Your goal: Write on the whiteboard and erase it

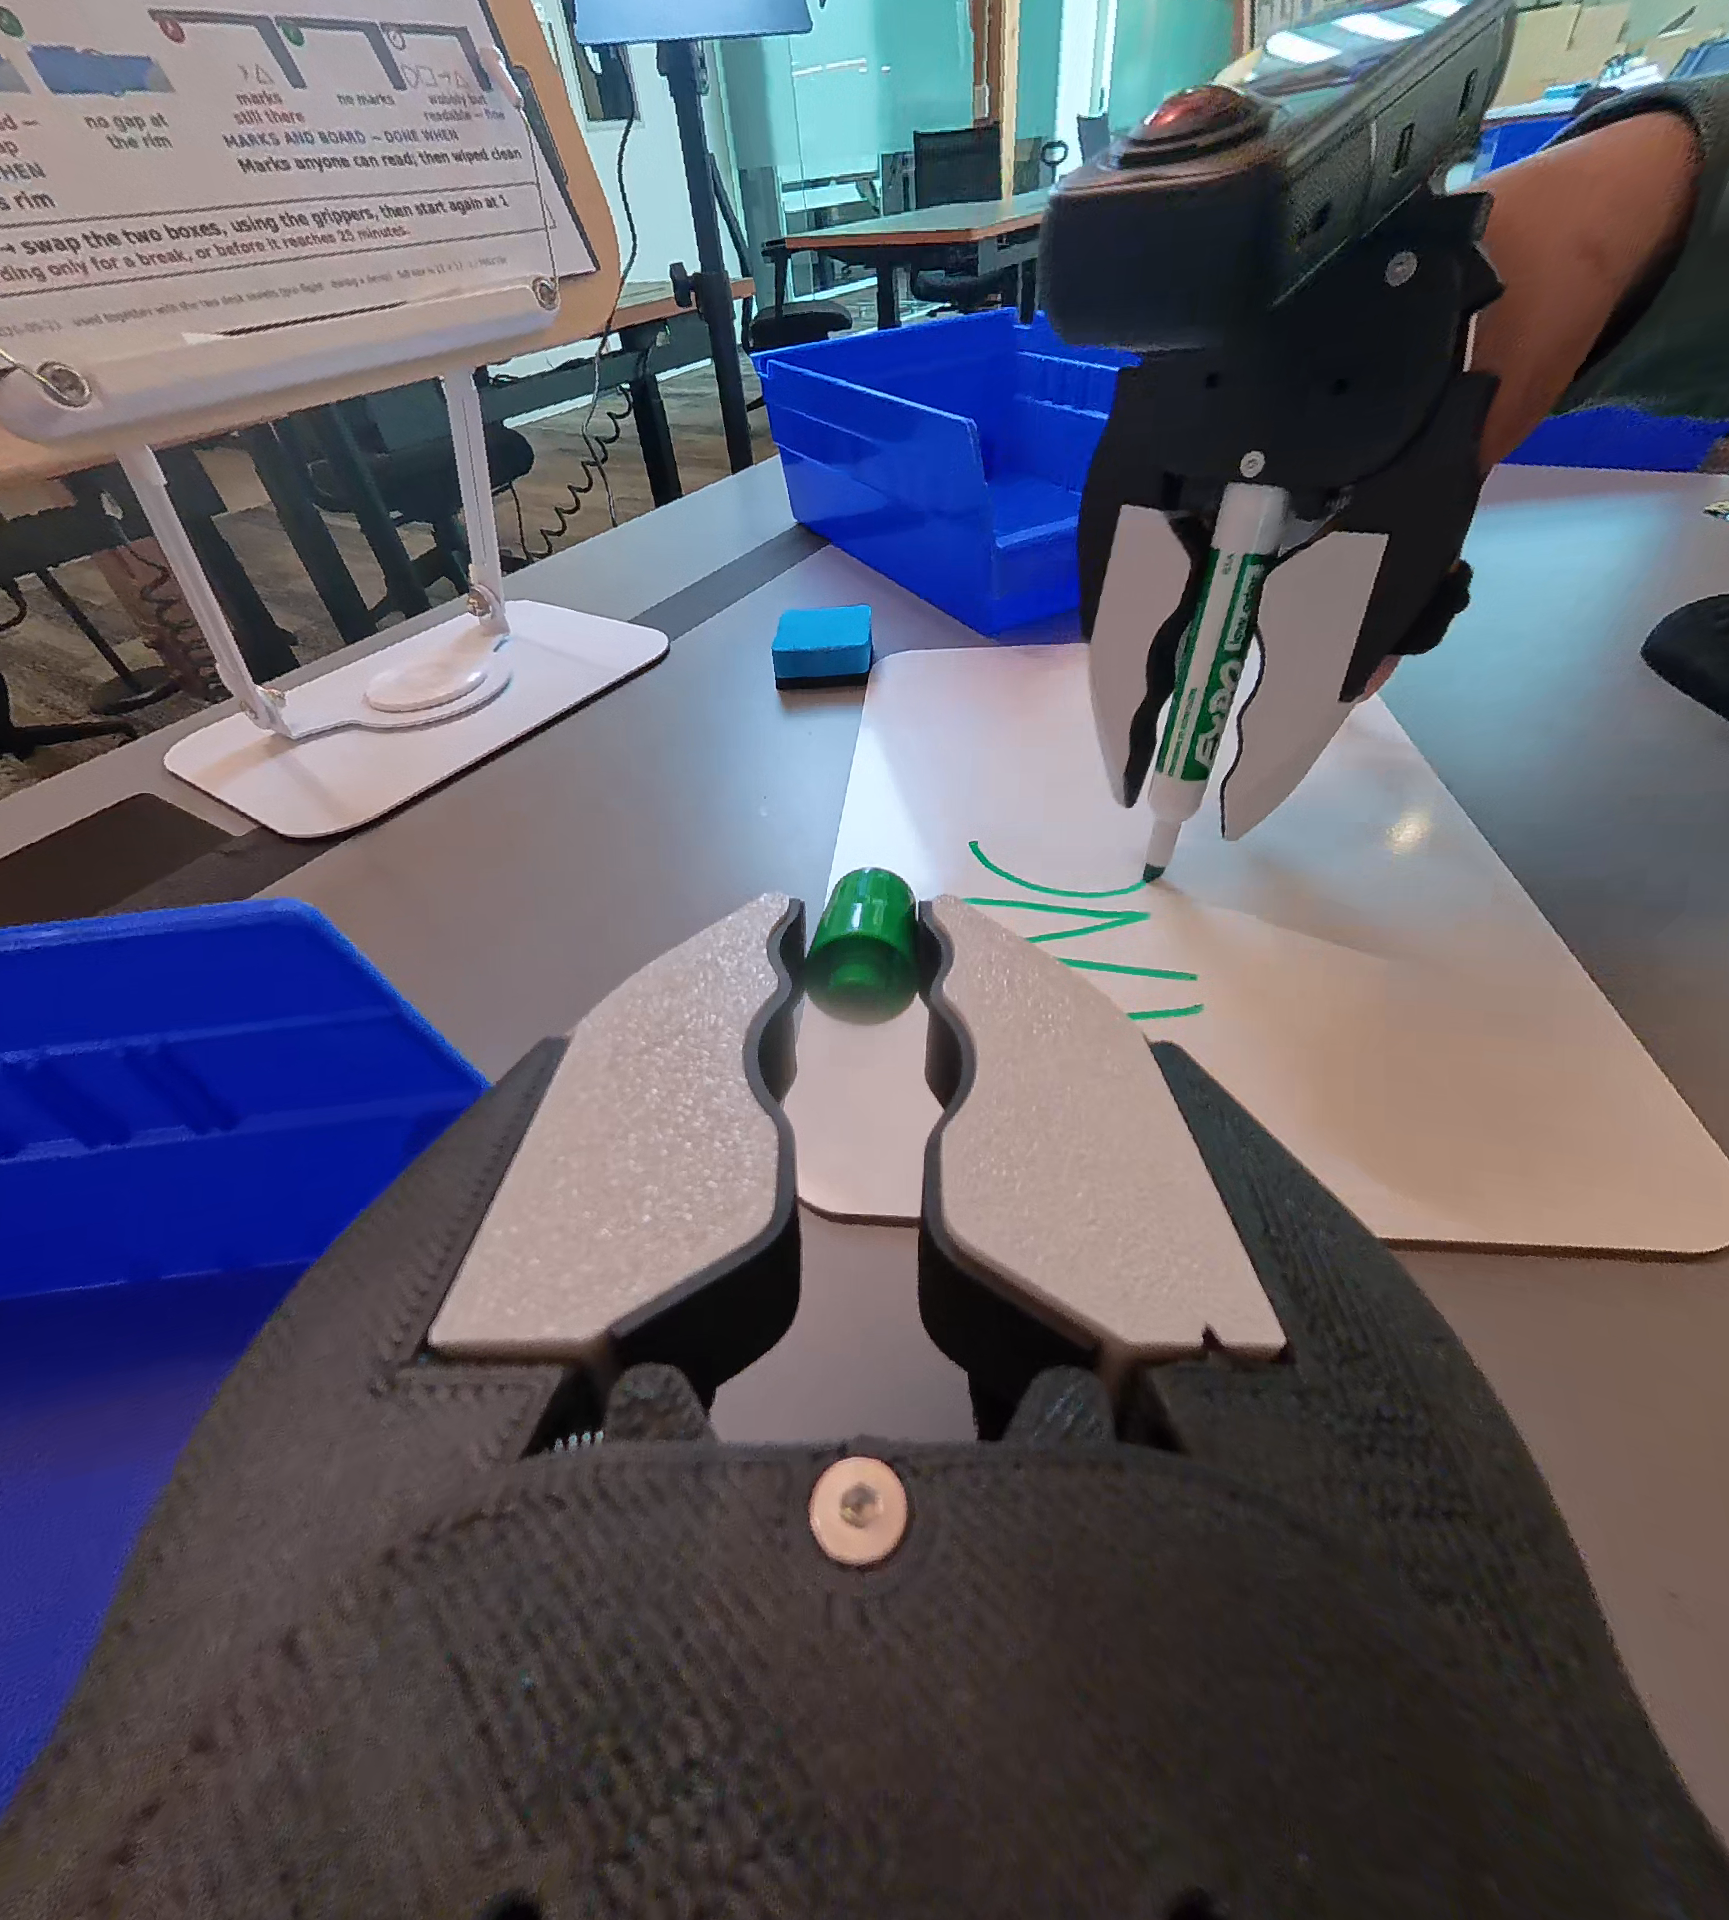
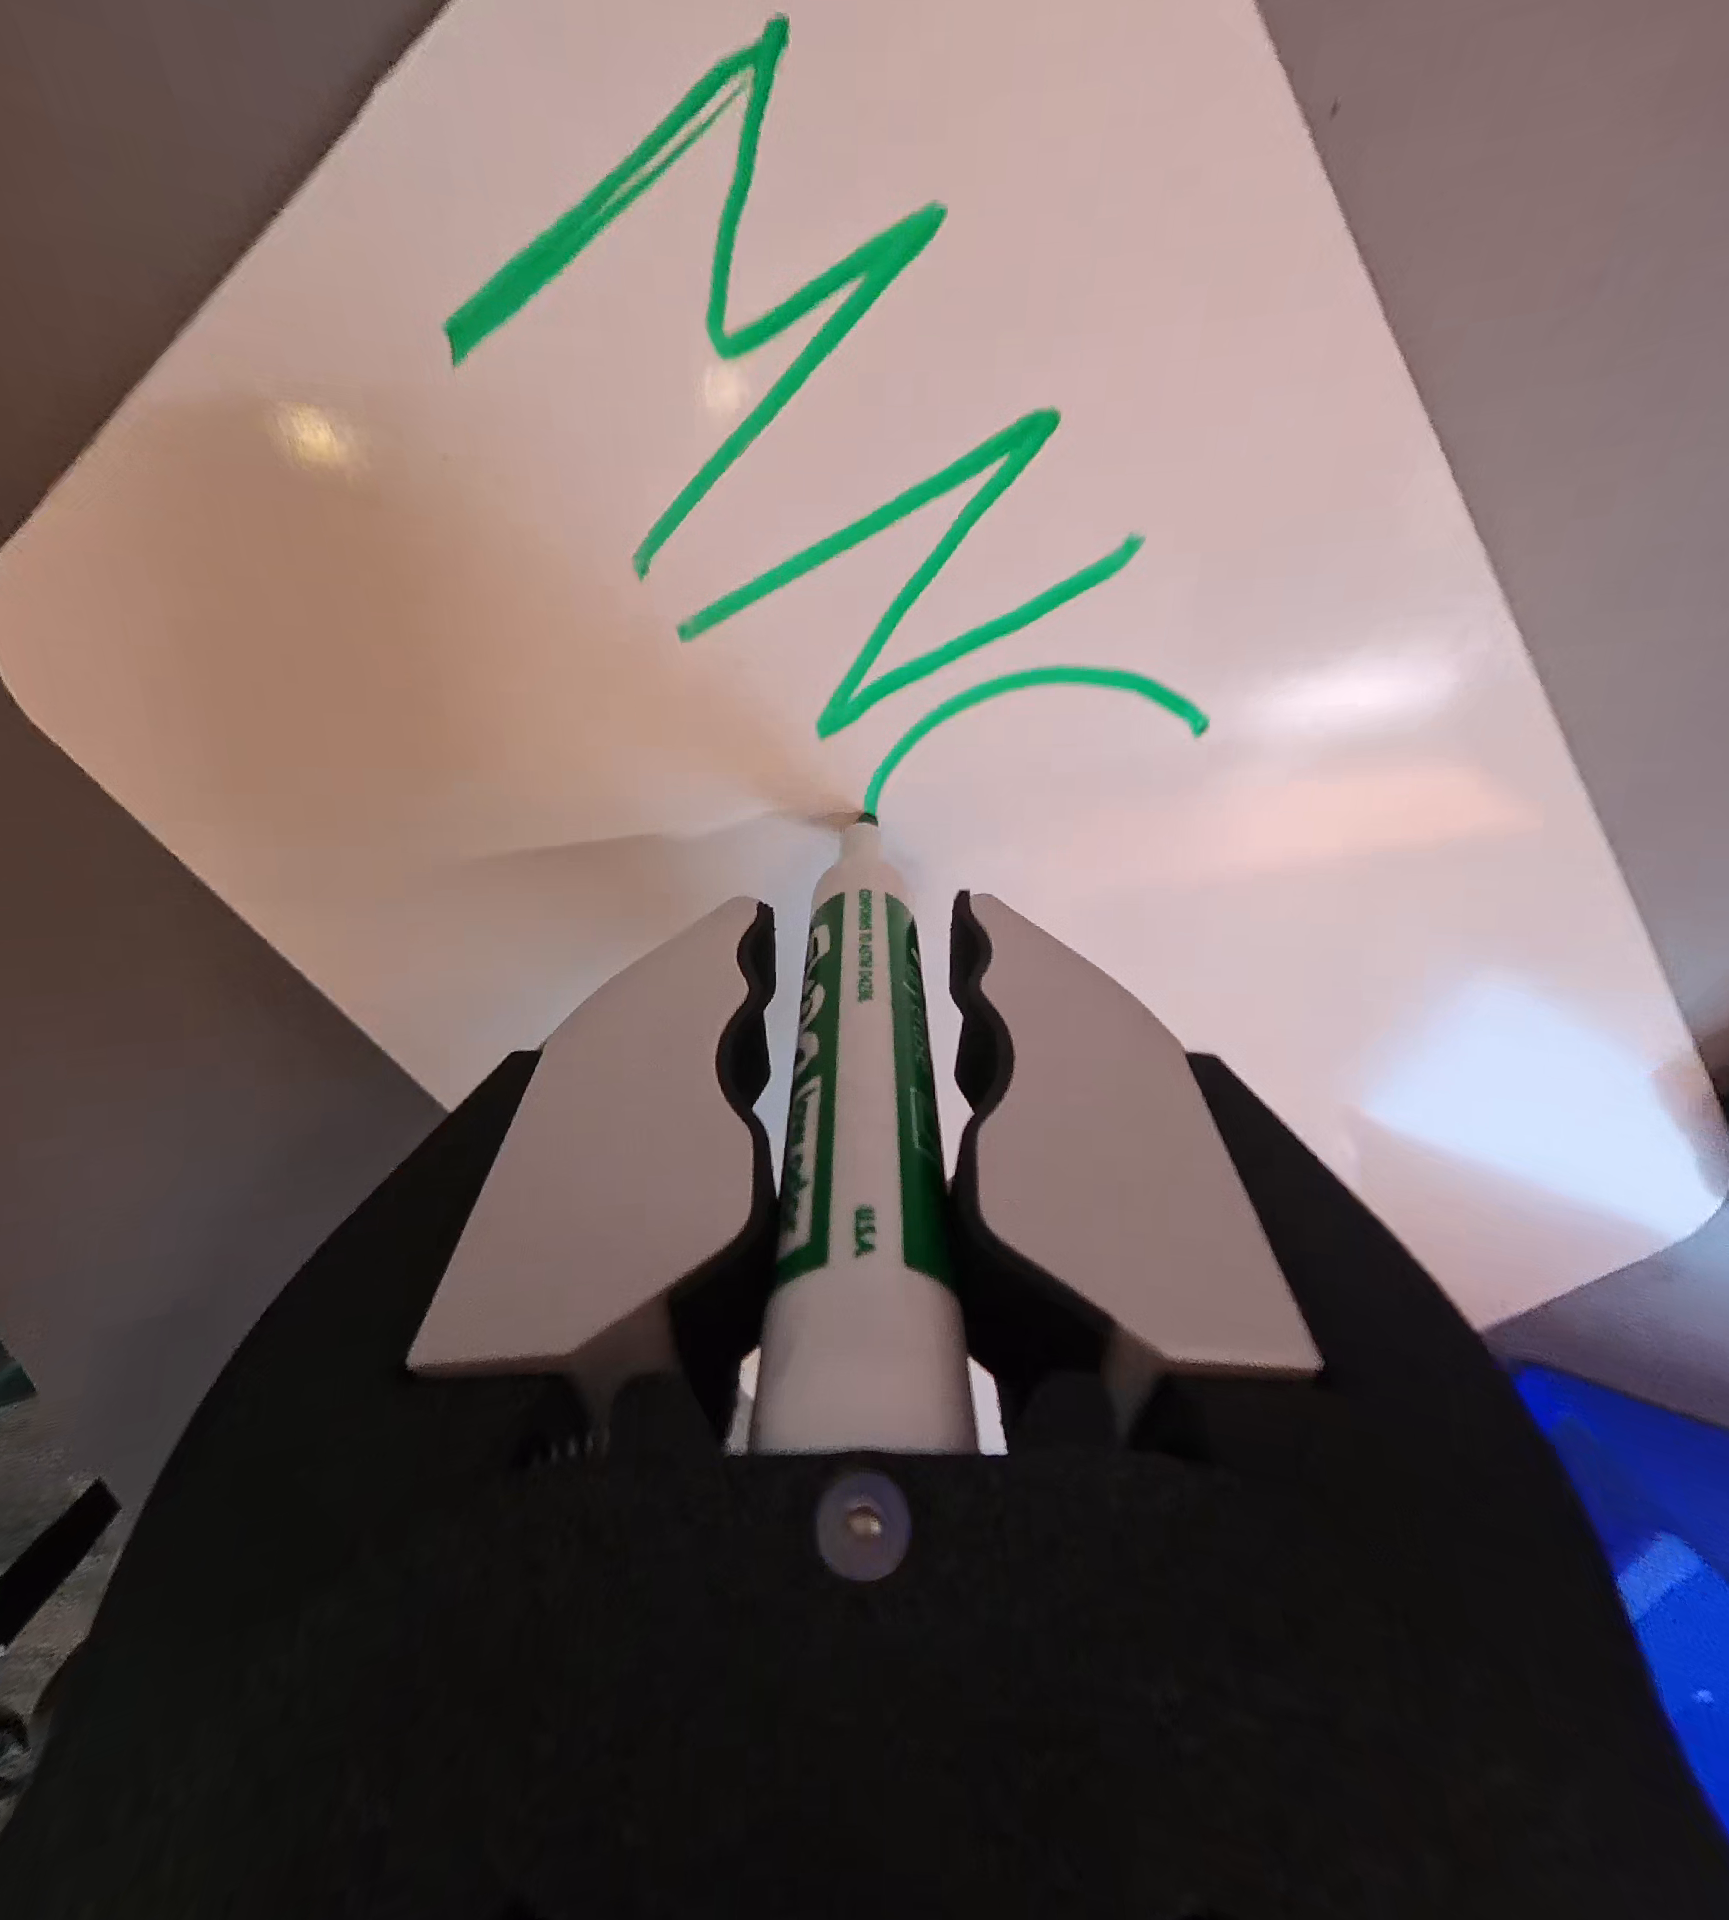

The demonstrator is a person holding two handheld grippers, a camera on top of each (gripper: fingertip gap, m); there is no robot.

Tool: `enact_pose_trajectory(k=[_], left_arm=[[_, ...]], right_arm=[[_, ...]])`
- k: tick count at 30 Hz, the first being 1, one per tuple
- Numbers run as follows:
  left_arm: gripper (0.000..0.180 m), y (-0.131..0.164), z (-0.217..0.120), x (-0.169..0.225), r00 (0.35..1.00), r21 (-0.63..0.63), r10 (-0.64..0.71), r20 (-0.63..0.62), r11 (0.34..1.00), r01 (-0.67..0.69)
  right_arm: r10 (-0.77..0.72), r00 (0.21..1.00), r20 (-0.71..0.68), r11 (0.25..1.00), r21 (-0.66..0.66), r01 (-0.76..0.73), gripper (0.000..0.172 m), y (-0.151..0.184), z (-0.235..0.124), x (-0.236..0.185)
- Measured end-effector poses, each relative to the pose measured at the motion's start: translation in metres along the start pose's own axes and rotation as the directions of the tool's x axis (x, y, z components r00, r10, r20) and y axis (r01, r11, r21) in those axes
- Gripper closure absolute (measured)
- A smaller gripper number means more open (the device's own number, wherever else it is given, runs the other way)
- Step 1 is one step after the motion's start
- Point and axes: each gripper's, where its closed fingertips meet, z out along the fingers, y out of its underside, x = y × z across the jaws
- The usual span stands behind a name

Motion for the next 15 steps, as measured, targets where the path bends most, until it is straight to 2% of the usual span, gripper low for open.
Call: enact_pose_trajectory(k=[6,11,15], left_arm=[[0.16,-0.002,-0.001,0.0,1.0,0.006,0.003,-0.001,1.0,-0.003],[0.16,-0.001,-0.001,0.0,1.0,0.003,0.001,-0.004,1.0,-0.001],[0.16,-0.001,-0.001,0.001,1.0,0.001,0.003,-0.006,1.0,-0.003]], right_arm=[[0.062,0.996,-0.057,0.998,-0.014,-0.063,0.138,0.015,-0.004,0.031],[0.074,0.995,-0.071,0.997,0.016,-0.074,0.137,-0.005,0.0,0.057],[0.046,0.998,-0.05,0.998,0.041,-0.044,0.137,-0.023,0.004,0.055]])
